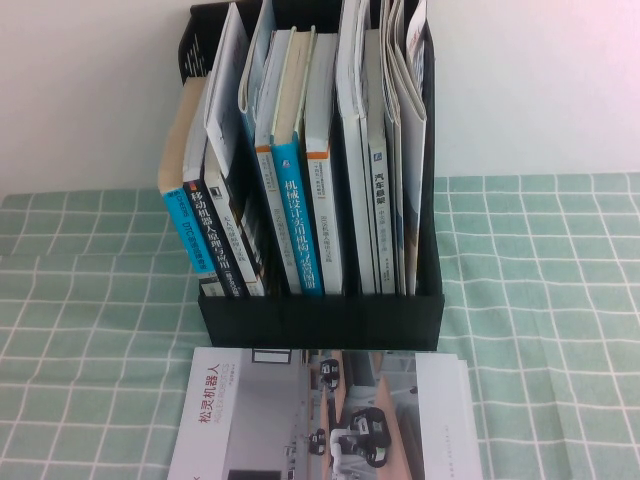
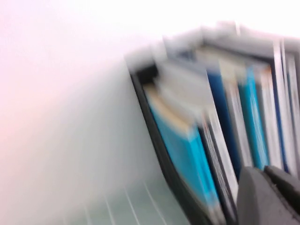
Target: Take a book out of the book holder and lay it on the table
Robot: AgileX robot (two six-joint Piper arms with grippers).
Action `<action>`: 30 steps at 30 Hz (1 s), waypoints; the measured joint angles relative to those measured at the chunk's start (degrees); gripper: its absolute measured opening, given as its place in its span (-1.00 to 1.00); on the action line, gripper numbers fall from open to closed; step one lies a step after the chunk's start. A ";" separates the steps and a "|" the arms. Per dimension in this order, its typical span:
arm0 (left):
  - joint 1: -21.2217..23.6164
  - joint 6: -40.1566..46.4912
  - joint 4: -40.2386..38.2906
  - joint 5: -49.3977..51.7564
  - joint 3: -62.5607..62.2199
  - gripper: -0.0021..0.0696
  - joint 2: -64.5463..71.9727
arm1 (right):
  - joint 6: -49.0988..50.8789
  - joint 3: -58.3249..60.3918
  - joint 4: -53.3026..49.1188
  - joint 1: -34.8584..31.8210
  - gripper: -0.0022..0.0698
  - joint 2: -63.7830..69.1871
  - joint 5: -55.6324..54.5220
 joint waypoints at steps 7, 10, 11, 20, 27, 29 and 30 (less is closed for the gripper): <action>13.36 0.68 -8.09 -13.95 14.19 -0.95 -9.67 | 0.00 0.00 0.10 0.00 -0.94 0.00 0.00; 14.34 -2.87 -6.15 -12.68 20.34 -0.95 -10.17 | 0.00 0.00 0.10 0.00 -0.94 0.00 0.00; 14.34 -3.29 -5.72 -12.22 22.14 -0.95 -10.17 | 0.00 0.00 0.10 0.00 -0.94 0.00 0.00; 14.46 -4.55 -3.96 -8.43 29.23 -0.95 -10.17 | 0.00 0.00 0.10 0.00 -0.94 0.00 0.00; 14.46 -4.77 -3.71 -5.82 29.32 -0.95 -10.17 | 0.00 0.00 0.10 0.00 -0.94 0.00 0.00; 14.46 -4.77 -3.49 -5.71 29.32 -0.95 -10.17 | 0.00 0.00 0.10 0.00 -0.94 0.00 0.00; 14.46 -4.77 -3.44 -5.71 29.32 -0.95 -10.17 | 0.00 0.00 0.10 0.00 -0.94 0.00 0.00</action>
